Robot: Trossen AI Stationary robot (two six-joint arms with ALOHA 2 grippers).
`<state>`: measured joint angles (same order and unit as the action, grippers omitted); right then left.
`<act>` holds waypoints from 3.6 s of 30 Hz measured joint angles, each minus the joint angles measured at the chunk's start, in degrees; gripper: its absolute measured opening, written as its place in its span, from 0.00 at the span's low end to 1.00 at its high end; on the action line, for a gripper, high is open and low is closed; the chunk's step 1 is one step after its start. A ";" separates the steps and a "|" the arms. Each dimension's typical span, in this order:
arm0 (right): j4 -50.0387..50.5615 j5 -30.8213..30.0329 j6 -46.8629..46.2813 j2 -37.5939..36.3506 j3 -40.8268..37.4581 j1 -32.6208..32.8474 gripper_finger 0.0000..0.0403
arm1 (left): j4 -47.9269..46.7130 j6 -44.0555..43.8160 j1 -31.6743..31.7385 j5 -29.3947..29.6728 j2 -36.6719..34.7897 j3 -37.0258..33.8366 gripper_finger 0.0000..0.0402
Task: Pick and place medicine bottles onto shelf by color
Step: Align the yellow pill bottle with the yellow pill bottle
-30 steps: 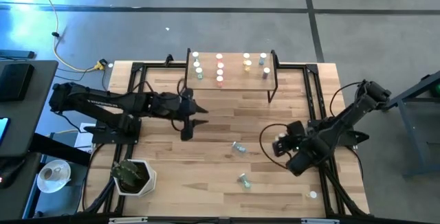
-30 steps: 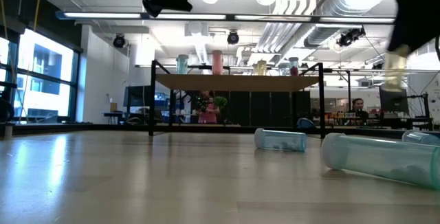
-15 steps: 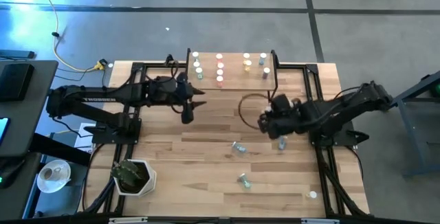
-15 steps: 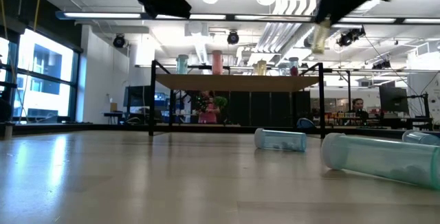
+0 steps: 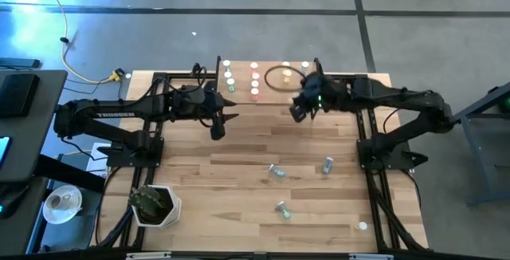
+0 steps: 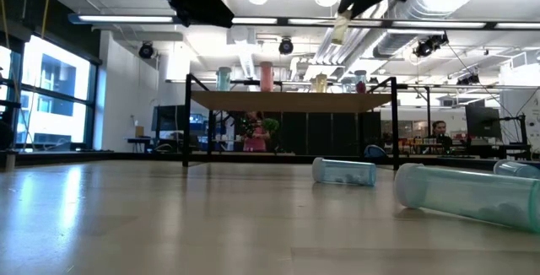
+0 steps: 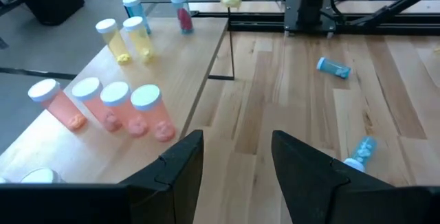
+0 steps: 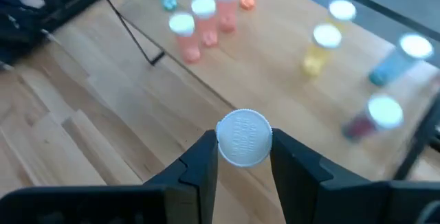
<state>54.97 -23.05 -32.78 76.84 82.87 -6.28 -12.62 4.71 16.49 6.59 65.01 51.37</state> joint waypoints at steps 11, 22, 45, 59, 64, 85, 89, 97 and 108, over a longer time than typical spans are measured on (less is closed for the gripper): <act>-6.68 5.59 8.48 0.80 -0.24 -9.90 0.26 | -0.02 -2.12 -0.02 -0.13 0.00 0.00 0.40; -10.09 9.88 10.82 6.28 -0.31 -13.34 0.26 | 0.00 0.46 -0.02 0.04 0.02 0.02 0.40; 3.41 10.12 14.87 14.98 10.03 -16.74 0.26 | -0.42 0.48 -0.02 0.03 0.02 0.04 0.40; 4.09 12.47 15.57 17.57 10.01 -18.14 0.26 | -1.31 1.53 -0.02 0.13 0.02 0.04 0.40; 4.19 12.87 14.21 17.66 9.97 -18.21 0.26 | -1.31 1.50 -0.02 0.15 0.02 0.04 0.40; 3.75 15.39 13.75 19.87 10.08 -19.78 0.26 | -1.44 1.40 -0.02 0.24 0.02 0.04 0.40; 3.73 15.43 13.73 19.91 10.08 -19.96 0.26 | -1.91 1.38 0.00 0.17 0.02 0.04 0.40; 3.88 15.19 14.23 19.93 10.08 -19.98 0.26 | -2.19 1.40 -0.02 0.14 0.02 0.04 0.40; 4.38 14.53 15.11 20.26 9.84 -19.98 0.36 | -2.19 1.49 0.00 0.13 0.02 0.04 0.40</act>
<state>59.35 -8.51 -17.67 97.10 92.71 -26.26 -14.81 6.20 16.49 6.72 65.04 51.42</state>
